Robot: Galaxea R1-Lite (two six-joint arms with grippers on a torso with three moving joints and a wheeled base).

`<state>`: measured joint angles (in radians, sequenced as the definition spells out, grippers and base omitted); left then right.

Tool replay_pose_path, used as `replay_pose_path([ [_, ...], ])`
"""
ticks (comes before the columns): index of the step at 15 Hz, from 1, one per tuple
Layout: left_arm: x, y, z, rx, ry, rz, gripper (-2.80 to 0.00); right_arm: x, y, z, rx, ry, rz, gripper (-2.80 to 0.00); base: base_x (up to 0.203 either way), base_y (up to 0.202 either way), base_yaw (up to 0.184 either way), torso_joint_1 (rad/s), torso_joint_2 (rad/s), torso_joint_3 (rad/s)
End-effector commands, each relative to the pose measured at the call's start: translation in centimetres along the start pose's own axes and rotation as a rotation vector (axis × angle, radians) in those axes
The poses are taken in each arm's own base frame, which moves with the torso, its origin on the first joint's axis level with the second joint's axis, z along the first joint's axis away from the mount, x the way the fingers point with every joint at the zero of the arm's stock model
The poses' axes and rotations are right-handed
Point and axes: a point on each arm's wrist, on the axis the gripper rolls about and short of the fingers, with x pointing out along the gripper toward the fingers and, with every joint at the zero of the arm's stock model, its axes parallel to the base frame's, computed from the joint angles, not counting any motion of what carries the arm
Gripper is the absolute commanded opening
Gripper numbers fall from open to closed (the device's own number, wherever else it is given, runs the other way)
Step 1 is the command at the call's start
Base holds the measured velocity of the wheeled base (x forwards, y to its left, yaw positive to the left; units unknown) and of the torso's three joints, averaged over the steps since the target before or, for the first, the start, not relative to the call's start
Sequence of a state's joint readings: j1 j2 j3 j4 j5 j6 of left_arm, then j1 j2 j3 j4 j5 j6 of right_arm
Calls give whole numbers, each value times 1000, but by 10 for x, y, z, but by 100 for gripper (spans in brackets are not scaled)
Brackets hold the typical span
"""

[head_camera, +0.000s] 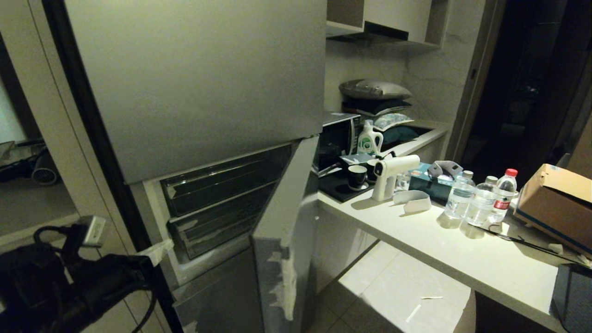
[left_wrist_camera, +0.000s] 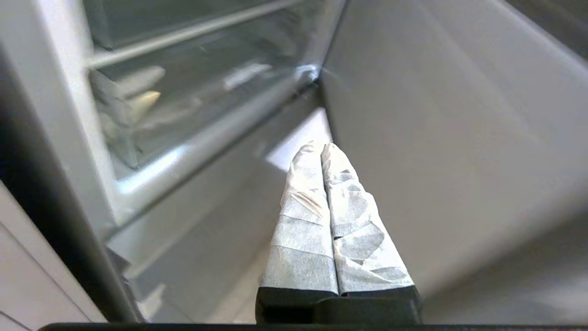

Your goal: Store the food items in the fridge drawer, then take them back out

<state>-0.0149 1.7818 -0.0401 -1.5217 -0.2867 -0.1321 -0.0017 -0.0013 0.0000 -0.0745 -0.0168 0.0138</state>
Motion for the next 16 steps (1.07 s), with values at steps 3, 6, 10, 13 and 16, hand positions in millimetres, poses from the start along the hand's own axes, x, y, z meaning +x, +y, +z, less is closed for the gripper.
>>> replay_pose_path([
  [3, 2, -1, 12, 20, -68, 1, -280, 1, 0, -7, 2, 21, 0, -280, 0, 0, 0, 0, 0, 0],
  [6, -16, -11, 50, 78, -271, -3, -280, 1, 0, -7, 2, 21, 0, -280, 0, 0, 0, 0, 0, 0],
  [10, -72, -33, 92, 136, -430, -14, -280, 1, 0, -7, 3, 21, 0, -280, 0, 0, 0, 0, 0, 0],
  [13, -134, -50, 86, 124, -361, 25, -280, 1, 0, -7, 3, 21, 0, -280, 0, 0, 0, 0, 0, 0],
  [16, -186, -57, 39, 102, -133, 150, -280, 1, 0, -7, 3, 21, 0, -280, 0, 0, 0, 0, 0, 0],
])
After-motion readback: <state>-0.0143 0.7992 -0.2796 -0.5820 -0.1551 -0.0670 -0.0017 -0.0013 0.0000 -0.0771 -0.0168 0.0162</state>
